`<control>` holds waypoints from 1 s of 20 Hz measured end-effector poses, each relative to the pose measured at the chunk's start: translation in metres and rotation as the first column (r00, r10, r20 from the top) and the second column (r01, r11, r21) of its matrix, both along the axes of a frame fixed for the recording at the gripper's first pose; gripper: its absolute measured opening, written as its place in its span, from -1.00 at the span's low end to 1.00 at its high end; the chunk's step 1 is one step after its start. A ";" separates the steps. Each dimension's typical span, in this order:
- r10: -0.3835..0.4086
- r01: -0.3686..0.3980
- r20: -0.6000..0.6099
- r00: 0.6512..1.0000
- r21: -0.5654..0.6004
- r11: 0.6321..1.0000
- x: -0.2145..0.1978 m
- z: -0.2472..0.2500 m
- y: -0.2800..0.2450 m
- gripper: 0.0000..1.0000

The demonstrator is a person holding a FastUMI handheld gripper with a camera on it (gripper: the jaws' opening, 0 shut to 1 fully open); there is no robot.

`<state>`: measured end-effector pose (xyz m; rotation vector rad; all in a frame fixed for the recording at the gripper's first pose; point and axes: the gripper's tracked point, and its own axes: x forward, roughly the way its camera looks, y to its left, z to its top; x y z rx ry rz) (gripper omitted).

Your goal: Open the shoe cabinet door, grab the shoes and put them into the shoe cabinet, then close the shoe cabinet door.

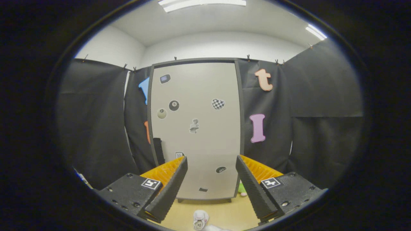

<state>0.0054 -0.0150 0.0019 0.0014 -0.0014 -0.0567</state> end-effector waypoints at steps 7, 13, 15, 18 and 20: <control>0.015 -0.015 -0.004 1.000 0.006 1.000 0.006 -0.003 0.002 0.97; 0.040 -0.041 -0.037 0.999 -0.013 0.999 0.038 -0.022 0.024 0.97; 0.056 -0.057 -0.042 0.998 -0.016 0.998 0.053 -0.027 0.038 0.97; 0.094 -0.095 -0.058 0.994 -0.023 0.995 0.079 -0.037 0.068 0.97; 0.121 -0.122 -0.057 0.991 -0.024 0.992 0.095 -0.043 0.090 0.97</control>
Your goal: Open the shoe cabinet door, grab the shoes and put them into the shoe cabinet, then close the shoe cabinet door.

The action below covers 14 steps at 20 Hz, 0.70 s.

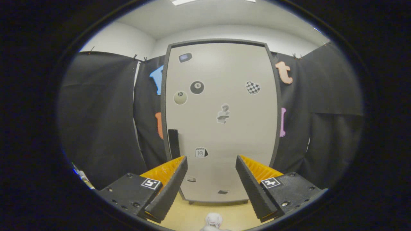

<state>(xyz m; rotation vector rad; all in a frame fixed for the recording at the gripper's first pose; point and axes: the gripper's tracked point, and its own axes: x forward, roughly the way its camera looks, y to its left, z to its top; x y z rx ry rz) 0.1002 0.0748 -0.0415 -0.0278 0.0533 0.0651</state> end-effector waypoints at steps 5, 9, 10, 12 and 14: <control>0.041 -0.041 -0.017 0.999 -0.012 0.999 0.046 -0.019 0.044 0.97; 0.051 -0.051 -0.052 0.997 0.001 0.999 0.086 -0.038 0.069 0.97; 0.056 -0.056 -0.055 0.997 0.002 0.998 0.095 -0.040 0.075 0.97; 0.050 -0.051 -0.057 0.997 -0.008 0.999 0.111 -0.045 0.082 0.97; 0.044 -0.045 -0.053 0.998 -0.008 0.999 0.124 -0.045 0.089 0.97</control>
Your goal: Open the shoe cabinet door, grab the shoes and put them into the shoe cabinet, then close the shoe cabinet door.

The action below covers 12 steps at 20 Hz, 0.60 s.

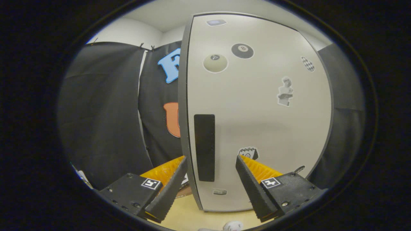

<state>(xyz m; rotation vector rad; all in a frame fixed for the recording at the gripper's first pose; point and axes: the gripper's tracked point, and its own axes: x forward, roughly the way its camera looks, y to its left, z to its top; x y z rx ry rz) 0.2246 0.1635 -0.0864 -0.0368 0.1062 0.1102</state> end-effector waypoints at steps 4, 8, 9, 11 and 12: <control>-0.022 0.022 -0.010 1.000 0.015 1.000 0.020 -0.002 0.005 0.92; -0.062 0.062 -0.007 0.998 0.018 0.998 0.028 -0.003 0.005 0.76; -0.087 0.087 -0.006 0.996 0.009 0.996 0.027 -0.003 0.001 0.68; -0.113 0.113 0.000 0.994 0.024 0.993 0.030 -0.003 0.001 0.40; -0.099 0.099 -0.011 0.995 0.034 0.994 0.027 -0.005 0.005 0.24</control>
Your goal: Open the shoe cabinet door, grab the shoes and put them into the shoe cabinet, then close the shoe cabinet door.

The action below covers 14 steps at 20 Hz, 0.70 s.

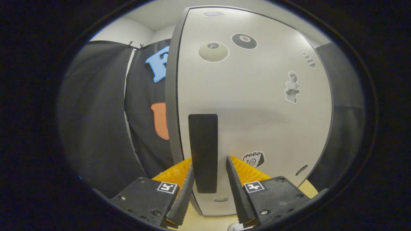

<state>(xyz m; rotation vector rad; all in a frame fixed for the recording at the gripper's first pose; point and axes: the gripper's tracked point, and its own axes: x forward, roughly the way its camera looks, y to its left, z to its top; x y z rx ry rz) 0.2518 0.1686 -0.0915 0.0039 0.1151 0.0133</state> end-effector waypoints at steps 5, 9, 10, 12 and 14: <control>0.030 -0.030 -0.026 0.999 -0.021 0.999 0.000 -0.005 0.001 -0.29; 0.071 -0.071 -0.048 0.996 -0.008 0.997 -0.007 -0.005 0.000 -0.43; 0.078 -0.078 -0.051 0.996 -0.012 0.997 -0.009 -0.005 0.000 -0.46; 0.101 -0.102 -0.055 0.993 -0.008 0.995 -0.019 -0.006 0.001 -0.49; 0.123 -0.122 -0.059 0.991 0.007 0.992 -0.032 -0.003 0.001 -0.51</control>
